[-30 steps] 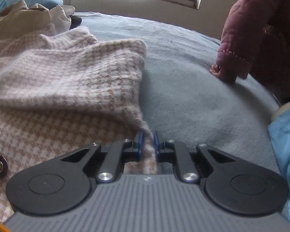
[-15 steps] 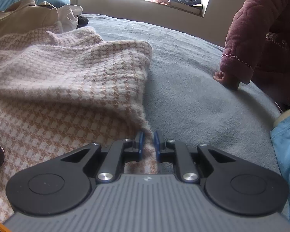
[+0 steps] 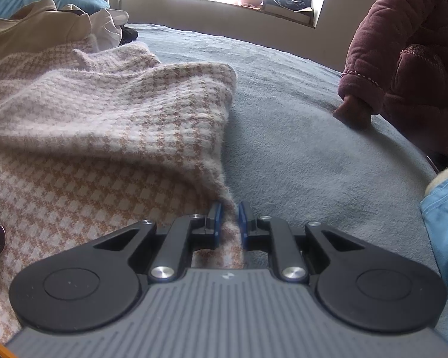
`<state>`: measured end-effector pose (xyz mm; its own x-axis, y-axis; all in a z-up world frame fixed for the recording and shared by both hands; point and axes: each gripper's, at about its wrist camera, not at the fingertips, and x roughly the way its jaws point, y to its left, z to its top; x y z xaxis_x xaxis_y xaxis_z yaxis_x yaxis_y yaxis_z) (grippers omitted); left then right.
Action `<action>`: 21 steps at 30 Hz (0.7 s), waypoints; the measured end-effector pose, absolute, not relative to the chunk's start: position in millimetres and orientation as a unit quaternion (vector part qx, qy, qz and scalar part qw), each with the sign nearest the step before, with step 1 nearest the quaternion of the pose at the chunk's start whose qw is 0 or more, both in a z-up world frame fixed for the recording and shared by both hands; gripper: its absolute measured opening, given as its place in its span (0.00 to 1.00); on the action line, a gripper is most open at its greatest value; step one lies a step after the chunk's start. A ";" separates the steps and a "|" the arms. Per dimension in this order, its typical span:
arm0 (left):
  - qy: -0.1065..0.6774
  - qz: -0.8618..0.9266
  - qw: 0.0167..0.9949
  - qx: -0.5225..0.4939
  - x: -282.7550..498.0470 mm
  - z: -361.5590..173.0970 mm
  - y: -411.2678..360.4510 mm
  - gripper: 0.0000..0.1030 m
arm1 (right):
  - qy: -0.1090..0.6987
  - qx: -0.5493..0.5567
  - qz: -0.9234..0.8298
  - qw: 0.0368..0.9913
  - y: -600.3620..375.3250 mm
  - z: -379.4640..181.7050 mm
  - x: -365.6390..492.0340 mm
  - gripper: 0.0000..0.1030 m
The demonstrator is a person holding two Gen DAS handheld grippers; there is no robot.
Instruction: Fold clothes
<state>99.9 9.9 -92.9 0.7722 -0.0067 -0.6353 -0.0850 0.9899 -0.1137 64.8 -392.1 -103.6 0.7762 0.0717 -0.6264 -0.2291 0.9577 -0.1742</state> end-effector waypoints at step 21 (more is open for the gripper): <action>0.439 0.124 0.881 0.127 86.6 -53.3 20.6 0.24 | 0.343 -0.050 0.148 0.926 -427.1 -93.4 71.3 0.29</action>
<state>86.6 20.6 -53.3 0.5840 0.3306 -0.7414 -0.1078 0.9368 0.3328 71.3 -427.1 -93.4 0.7212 0.2388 -0.6503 -0.3080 0.9514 0.0078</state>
